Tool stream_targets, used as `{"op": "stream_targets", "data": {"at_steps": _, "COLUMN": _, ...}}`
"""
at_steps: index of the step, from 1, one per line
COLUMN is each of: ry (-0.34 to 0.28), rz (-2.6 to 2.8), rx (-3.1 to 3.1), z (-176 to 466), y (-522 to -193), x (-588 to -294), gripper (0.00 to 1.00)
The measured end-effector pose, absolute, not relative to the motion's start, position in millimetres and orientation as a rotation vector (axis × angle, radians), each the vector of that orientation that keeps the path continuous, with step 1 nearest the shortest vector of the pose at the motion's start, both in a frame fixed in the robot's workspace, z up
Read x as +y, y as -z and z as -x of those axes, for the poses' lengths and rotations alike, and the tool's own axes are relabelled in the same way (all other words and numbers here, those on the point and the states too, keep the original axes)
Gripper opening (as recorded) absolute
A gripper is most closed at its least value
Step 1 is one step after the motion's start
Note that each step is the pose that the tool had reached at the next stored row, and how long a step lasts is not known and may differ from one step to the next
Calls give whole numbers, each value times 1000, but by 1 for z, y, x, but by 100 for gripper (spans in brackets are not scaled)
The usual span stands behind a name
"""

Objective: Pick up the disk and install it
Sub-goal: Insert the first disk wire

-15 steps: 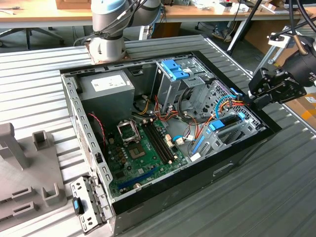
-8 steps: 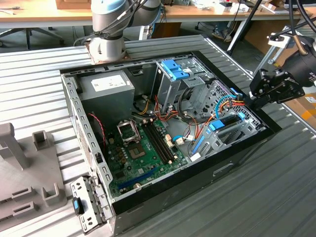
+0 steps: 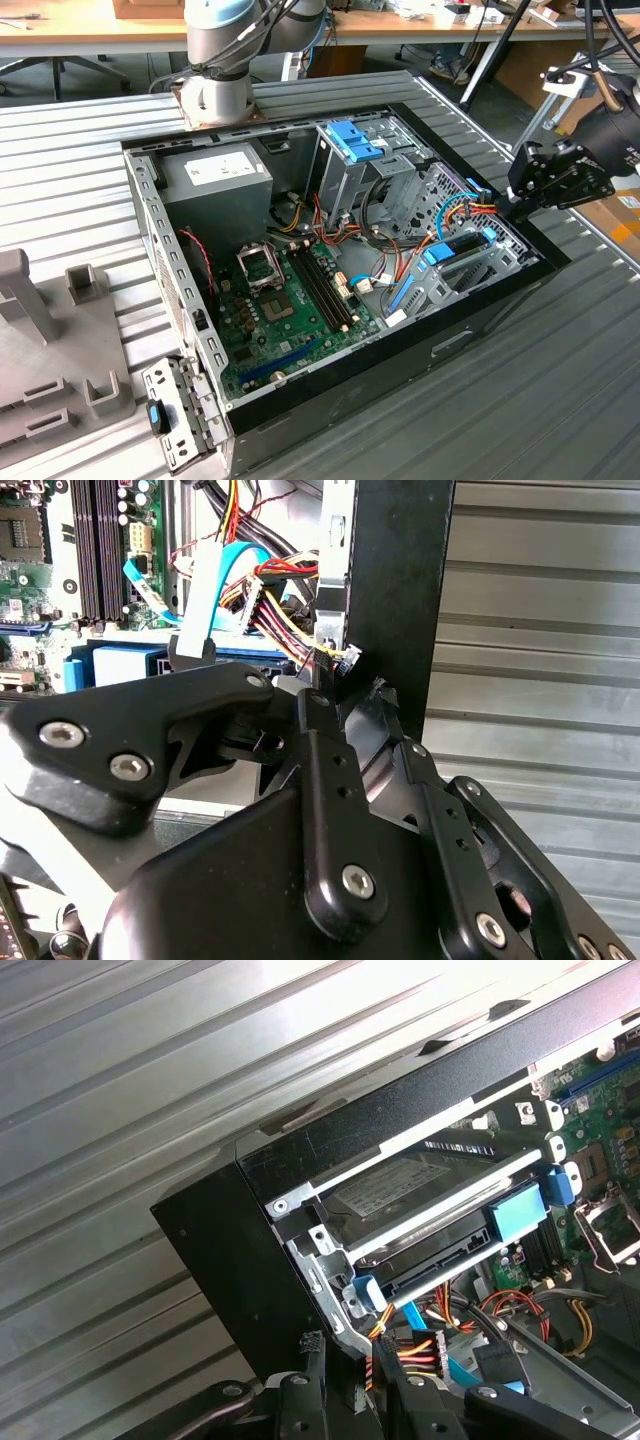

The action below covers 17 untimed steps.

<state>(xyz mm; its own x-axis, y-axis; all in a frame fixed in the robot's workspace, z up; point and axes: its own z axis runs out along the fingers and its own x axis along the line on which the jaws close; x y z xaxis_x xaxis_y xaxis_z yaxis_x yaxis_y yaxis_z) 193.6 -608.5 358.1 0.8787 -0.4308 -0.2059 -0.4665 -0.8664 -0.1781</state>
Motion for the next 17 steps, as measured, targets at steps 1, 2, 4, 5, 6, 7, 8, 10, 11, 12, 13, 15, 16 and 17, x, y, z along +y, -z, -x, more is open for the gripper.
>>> {"op": "stream_targets", "data": {"at_steps": 1, "ry": -234, "rz": 2826, "rx": 684, "z": -194, "y": -358, "x": -608, "gripper": 33}}
{"op": "stream_targets", "data": {"at_steps": 2, "ry": -234, "rz": 2826, "rx": 684, "z": -194, "y": -358, "x": -609, "gripper": 33}}
{"op": "stream_targets", "data": {"at_steps": 4, "ry": -234, "rz": 2826, "rx": 684, "z": -194, "y": -361, "x": -608, "gripper": 33}}
{"op": "stream_targets", "data": {"at_steps": 5, "ry": -234, "rz": 2826, "rx": 684, "z": -194, "y": -361, "x": -608, "gripper": 33}}
{"op": "stream_targets", "data": {"at_steps": 6, "ry": -234, "rz": 2826, "rx": 684, "z": -194, "y": -361, "x": -608, "gripper": 33}}
{"op": "stream_targets", "data": {"at_steps": 7, "ry": -234, "rz": 2826, "rx": 684, "z": -194, "y": -361, "x": -608, "gripper": 33}}
{"op": "stream_targets", "data": {"at_steps": 8, "ry": -234, "rz": 2826, "rx": 684, "z": -194, "y": -361, "x": -608, "gripper": 31}}
{"op": "stream_targets", "data": {"at_steps": 10, "ry": -234, "rz": 2826, "rx": 684, "z": -194, "y": -361, "x": -608, "gripper": 24}}
{"op": "stream_targets", "data": {"at_steps": 11, "ry": -234, "rz": 2826, "rx": 684, "z": -194, "y": -361, "x": -608, "gripper": 24}}
{"op": "stream_targets", "data": {"at_steps": 12, "ry": -234, "rz": 2826, "rx": 684, "z": -194, "y": -361, "x": -608, "gripper": 24}}
{"op": "stream_targets", "data": {"at_steps": 13, "ry": -234, "rz": 2826, "rx": 684, "z": -194, "y": -361, "x": -608, "gripper": 24}}
{"op": "stream_targets", "data": {"at_steps": 15, "ry": -235, "rz": 2826, "rx": 684, "z": -194, "y": -361, "x": -608, "gripper": 24}}
{"op": "stream_targets", "data": {"at_steps": 16, "ry": -235, "rz": 2826, "rx": 684, "z": -194, "y": -361, "x": -608, "gripper": 24}}
{"op": "stream_targets", "data": {"at_steps": 17, "ry": -235, "rz": 2826, "rx": 684, "z": -194, "y": -361, "x": -608, "gripper": 24}}
